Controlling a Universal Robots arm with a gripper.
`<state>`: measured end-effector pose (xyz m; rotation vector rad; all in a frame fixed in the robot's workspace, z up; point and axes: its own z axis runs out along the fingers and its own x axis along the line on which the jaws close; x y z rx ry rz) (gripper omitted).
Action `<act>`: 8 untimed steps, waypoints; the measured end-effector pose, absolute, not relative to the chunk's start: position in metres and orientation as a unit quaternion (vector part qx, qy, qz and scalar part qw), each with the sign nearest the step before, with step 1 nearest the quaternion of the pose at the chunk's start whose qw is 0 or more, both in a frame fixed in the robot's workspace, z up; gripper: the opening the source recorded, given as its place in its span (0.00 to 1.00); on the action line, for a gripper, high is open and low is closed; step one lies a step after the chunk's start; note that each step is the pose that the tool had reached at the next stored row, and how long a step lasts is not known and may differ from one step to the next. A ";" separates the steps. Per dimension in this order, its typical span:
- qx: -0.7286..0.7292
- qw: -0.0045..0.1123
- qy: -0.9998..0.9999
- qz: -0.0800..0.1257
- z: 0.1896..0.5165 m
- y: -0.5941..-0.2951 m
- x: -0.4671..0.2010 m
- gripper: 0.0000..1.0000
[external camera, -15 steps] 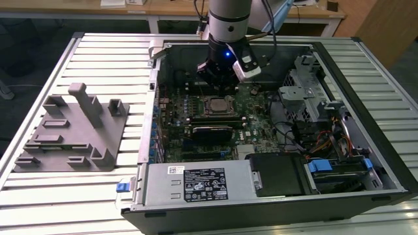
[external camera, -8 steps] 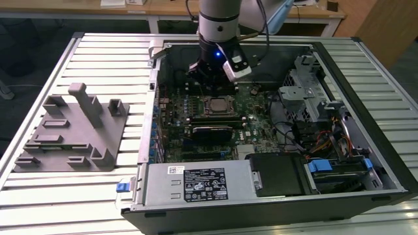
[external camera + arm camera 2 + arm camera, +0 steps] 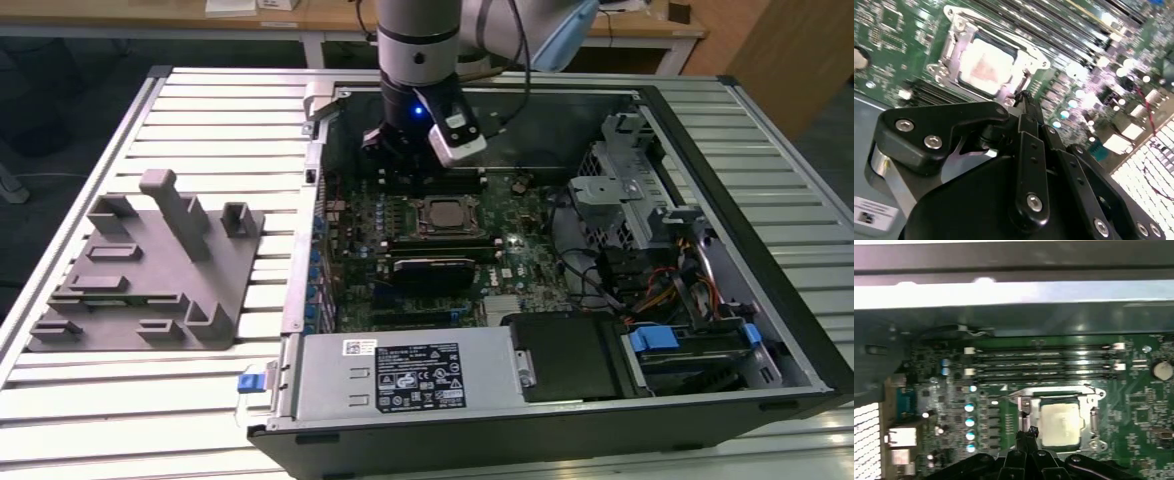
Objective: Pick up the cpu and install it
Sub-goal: 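Install the first cpu locking lever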
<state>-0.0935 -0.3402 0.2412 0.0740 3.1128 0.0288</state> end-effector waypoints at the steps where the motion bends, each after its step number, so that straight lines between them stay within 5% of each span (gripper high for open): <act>1: 0.024 0.014 1.000 0.009 0.241 -0.340 -0.097 0.11; 8: 0.024 0.014 0.999 0.029 0.241 -0.341 -0.109 0.11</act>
